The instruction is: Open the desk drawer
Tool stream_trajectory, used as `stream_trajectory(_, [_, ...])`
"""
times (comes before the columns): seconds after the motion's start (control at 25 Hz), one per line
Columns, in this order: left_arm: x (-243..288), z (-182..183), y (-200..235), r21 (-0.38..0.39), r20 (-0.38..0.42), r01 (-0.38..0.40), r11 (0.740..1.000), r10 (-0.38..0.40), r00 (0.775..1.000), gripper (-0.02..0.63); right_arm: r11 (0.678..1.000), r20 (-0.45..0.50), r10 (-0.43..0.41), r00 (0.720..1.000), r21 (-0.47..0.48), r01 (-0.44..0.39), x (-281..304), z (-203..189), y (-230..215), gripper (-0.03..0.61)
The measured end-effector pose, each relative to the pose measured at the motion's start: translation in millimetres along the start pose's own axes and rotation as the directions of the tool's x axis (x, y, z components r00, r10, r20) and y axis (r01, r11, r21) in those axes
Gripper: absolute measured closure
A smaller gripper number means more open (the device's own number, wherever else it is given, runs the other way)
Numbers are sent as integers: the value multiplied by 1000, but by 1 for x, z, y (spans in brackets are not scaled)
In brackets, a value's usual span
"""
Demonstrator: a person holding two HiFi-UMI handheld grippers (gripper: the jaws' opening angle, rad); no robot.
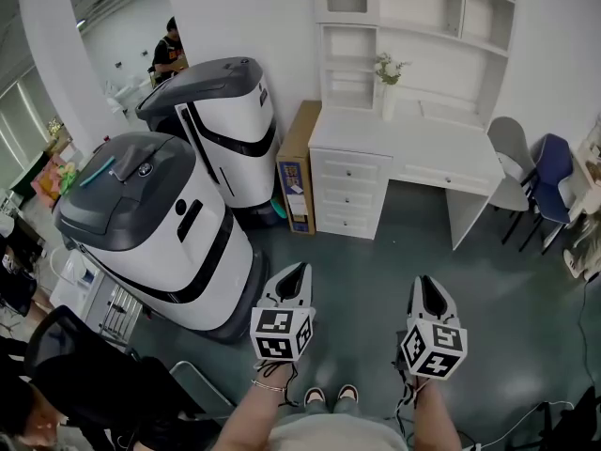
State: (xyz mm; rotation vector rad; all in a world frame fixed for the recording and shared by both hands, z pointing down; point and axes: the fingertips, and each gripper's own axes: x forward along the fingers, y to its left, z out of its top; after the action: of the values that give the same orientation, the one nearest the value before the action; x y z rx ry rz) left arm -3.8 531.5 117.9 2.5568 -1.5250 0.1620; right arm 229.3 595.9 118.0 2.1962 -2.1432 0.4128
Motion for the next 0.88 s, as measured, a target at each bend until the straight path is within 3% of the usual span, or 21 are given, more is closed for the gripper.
stream_trajectory(0.64, [-2,-13,7,-25,-21,-36,999,36,999,595,1000,-16,31,999,-5,-31,6,-8,9,442])
stream_trajectory(0.88, [9,-10,3,-28,-18,-64,998,64,998,595,999,-32,49,998,-5,-49,17,-8,-5,439])
